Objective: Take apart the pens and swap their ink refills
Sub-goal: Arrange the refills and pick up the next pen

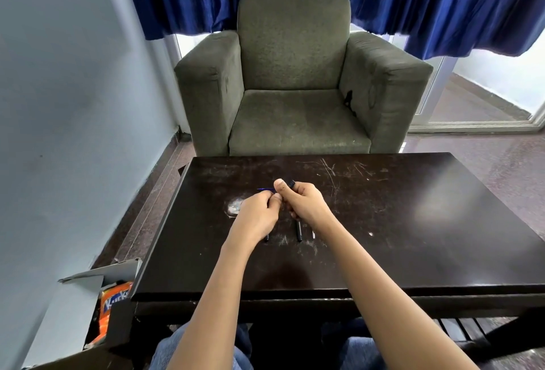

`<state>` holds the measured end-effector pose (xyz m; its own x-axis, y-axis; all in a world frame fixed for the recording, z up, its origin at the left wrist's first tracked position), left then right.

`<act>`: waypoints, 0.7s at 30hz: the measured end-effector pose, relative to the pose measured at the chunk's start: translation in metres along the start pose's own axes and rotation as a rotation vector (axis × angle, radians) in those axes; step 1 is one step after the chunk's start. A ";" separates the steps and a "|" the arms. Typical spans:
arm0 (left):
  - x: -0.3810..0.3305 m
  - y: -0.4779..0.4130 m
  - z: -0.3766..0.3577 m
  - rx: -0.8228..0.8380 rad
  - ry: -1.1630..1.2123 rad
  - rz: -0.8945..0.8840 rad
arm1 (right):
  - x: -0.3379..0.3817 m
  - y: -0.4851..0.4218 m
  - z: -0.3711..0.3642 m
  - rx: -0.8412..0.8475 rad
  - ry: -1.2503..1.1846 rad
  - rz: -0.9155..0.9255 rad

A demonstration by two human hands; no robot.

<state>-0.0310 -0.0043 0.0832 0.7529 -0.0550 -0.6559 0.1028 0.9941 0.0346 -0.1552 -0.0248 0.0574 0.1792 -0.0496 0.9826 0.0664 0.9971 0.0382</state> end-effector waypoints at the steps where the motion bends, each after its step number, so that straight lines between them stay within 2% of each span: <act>1: -0.001 0.000 0.001 -0.016 -0.008 -0.007 | 0.000 0.000 0.000 0.002 -0.018 -0.001; 7: -0.001 -0.001 0.002 -0.069 0.000 -0.029 | 0.002 -0.003 -0.002 0.010 -0.064 0.003; 21: 0.003 0.001 0.003 -0.067 0.041 -0.020 | 0.003 -0.003 -0.002 0.035 -0.114 -0.001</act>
<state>-0.0273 -0.0040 0.0834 0.7238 -0.0725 -0.6862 0.0727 0.9969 -0.0286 -0.1531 -0.0282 0.0598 0.0659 -0.0453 0.9968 0.0315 0.9986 0.0433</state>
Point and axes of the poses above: each hand's wrist, its own y-axis away from the middle knuckle, its own z-axis out of the back of the hand, x = y × z, the point moved 2 cm from there along -y, towards the middle knuckle, and after that the axes turned 5 degrees about -y, right-handed, at the moved point
